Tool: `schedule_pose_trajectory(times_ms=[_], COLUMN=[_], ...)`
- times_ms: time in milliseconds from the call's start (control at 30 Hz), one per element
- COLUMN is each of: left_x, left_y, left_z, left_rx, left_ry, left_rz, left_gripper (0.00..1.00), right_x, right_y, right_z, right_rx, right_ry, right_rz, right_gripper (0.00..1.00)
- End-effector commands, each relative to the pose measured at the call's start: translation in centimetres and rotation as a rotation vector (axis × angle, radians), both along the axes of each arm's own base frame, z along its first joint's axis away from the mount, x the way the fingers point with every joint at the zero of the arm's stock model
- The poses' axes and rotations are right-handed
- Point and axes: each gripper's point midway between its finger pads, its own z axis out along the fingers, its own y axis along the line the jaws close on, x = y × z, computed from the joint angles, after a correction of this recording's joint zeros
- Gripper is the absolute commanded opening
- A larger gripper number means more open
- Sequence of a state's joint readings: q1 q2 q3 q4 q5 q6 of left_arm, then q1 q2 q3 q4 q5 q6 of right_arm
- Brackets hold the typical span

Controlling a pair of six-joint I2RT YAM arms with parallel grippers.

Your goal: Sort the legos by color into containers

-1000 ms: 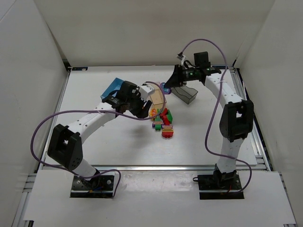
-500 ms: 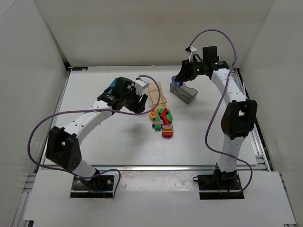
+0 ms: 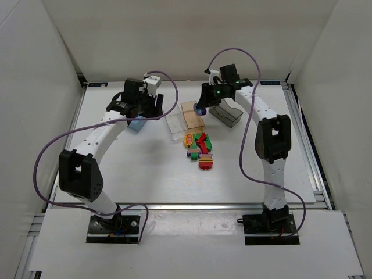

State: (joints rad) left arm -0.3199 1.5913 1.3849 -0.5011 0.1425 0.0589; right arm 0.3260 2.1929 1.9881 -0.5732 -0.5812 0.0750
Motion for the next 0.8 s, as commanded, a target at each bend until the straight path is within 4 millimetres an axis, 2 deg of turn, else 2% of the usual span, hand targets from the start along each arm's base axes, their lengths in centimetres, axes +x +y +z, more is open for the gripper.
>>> schedule_pose_trajectory(times_ms=[0,267,367,567,600,667,700,767], left_x=[1.2,1.8,2.5,3.6,3.8,4.3,4.3,4.8], left_y=[0.1,-0.3,-0.8,-2.2,-2.3,-2.5,-2.7,-3.1], left_z=[1.9,1.6,1.4,1.7,1.2,1.4,1.3,0.8], left_rx=[-0.040,-0.056,-0.069,-0.111,-0.109,-0.114,-0.117,-0.119], left_ry=[-0.028,-0.015,-0.010,-0.001,0.012,0.007,0.008,0.018], left_rz=[0.026,0.017,0.008,-0.030,-0.031,-0.037,-0.046,-0.057], left_gripper=[0.10,0.10,0.10,0.10,0.10,0.10,0.10,0.10], right_x=[1.5,2.0,2.0,1.6,1.5,1.3,1.3,1.2], right_y=[2.3,3.6,3.5,3.9,3.9,4.1,4.1,4.2], right_z=[2.3,-0.2,-1.6,-3.4,-3.5,-3.7,-3.9,-3.5], right_rx=[-0.007,-0.139,-0.187,-0.210,-0.207,-0.199,-0.198,-0.188], right_ry=[-0.091,-0.133,-0.135,-0.131,-0.124,-0.119,-0.115,-0.123], right_rz=[-0.035,-0.067,-0.076,-0.034,-0.030,-0.018,-0.020,-0.012], right_gripper=[0.00,0.01,0.08,0.37,0.51,0.64,0.82,0.94])
